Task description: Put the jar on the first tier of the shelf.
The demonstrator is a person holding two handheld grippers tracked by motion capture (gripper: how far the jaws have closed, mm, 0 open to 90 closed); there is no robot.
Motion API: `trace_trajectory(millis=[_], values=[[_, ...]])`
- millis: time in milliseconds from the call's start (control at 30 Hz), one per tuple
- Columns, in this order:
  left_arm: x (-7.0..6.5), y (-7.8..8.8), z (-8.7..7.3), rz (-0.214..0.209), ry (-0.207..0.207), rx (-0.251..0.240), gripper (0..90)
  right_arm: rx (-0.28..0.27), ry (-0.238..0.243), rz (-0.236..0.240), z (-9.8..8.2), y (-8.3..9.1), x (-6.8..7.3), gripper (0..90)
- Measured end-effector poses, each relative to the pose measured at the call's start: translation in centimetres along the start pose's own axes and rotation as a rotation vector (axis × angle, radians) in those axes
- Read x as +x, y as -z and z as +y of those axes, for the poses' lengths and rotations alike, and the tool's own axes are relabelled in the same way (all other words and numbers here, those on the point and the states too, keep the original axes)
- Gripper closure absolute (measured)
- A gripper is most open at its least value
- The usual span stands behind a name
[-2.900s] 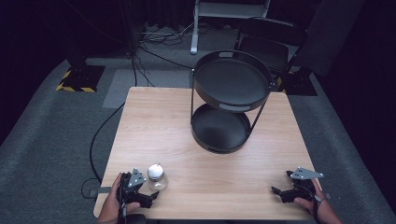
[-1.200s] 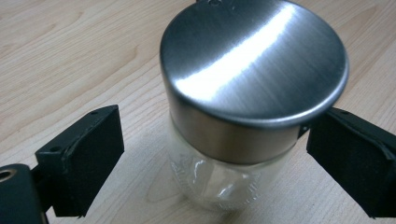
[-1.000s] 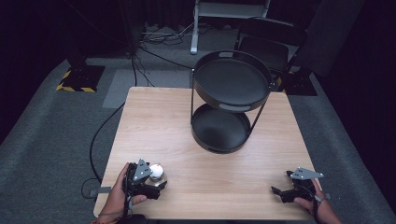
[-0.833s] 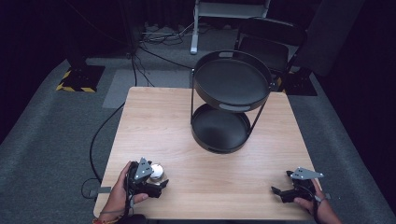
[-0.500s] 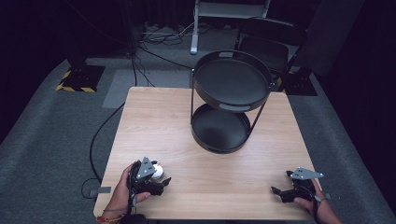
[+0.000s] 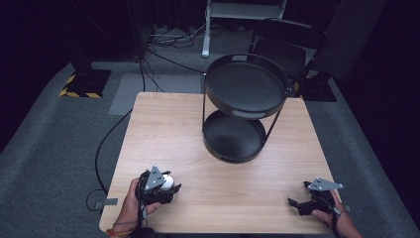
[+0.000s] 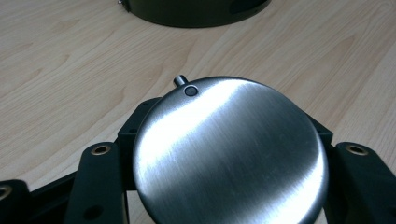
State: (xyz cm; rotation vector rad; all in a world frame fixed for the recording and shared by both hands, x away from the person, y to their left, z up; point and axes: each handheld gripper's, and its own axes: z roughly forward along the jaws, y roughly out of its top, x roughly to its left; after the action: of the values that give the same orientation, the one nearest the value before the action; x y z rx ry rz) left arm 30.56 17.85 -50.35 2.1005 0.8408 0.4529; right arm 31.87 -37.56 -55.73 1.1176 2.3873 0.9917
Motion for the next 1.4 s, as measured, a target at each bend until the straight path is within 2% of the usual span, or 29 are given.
trace_trajectory(millis=[567, 733, 1100, 1400], values=[[-0.3, -0.5, 0.8, 0.010, 0.003, 0.010, 38.9, 0.000, 0.000, 0.000, 0.0, 0.0, 0.0, 0.0], [-0.8, -0.9, 1.8, 0.011, -0.012, 0.020, 38.9, 0.000, 0.000, 0.000, 0.0, 0.0, 0.0, 0.0], [-1.9, -2.8, 4.2, -0.018, -0.035, 0.029, 39.0, 0.000, 0.000, 0.000, 0.0, 0.0, 0.0, 0.0], [-2.3, -4.2, 5.5, -0.040, -0.050, 0.044, 39.0, 0.000, 0.000, 0.000, 0.0, 0.0, 0.0, 0.0]])
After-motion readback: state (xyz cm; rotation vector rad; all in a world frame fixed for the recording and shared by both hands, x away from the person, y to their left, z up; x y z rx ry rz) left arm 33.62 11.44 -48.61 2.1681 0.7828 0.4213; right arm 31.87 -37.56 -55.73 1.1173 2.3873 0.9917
